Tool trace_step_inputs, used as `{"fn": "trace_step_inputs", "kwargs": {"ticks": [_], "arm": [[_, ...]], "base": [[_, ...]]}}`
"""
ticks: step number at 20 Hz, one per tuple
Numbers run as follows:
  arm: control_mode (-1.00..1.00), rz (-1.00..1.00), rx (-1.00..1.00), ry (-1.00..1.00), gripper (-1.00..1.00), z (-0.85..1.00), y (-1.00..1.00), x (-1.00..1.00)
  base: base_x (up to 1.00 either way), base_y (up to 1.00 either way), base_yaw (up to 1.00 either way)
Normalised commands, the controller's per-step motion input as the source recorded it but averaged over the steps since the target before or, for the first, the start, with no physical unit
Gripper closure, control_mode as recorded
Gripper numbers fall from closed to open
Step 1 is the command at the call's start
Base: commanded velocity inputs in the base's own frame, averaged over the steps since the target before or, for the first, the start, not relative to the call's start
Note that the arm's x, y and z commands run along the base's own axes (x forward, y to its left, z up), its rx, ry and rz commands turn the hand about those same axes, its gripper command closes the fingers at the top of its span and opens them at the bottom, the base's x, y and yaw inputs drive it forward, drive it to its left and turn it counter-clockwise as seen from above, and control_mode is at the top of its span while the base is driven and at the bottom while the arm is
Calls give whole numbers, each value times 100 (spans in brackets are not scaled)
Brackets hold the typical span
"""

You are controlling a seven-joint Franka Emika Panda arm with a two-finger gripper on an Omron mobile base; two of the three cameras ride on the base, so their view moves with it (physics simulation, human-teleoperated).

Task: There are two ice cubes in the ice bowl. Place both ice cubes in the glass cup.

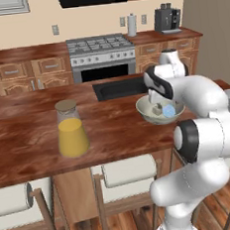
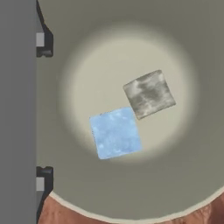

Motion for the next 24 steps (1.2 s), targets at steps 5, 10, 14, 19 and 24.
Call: {"fn": "trace_step_inputs", "kwargs": {"ticks": [5,10,14,19,24], "arm": [[-100,0,-4,4,-100,-12,0,11],[-100,0,-7,0,-100,-19,-7,17],[-100,0,-7,0,-100,-24,-17,0],[-100,0,-5,0,-100,-26,-16,0],[-100,0,-3,0,-100,-16,-4,11]], "base": [[0,0,0],[0,0,0],[0,0,0],[0,0,0],[0,0,0]]}}
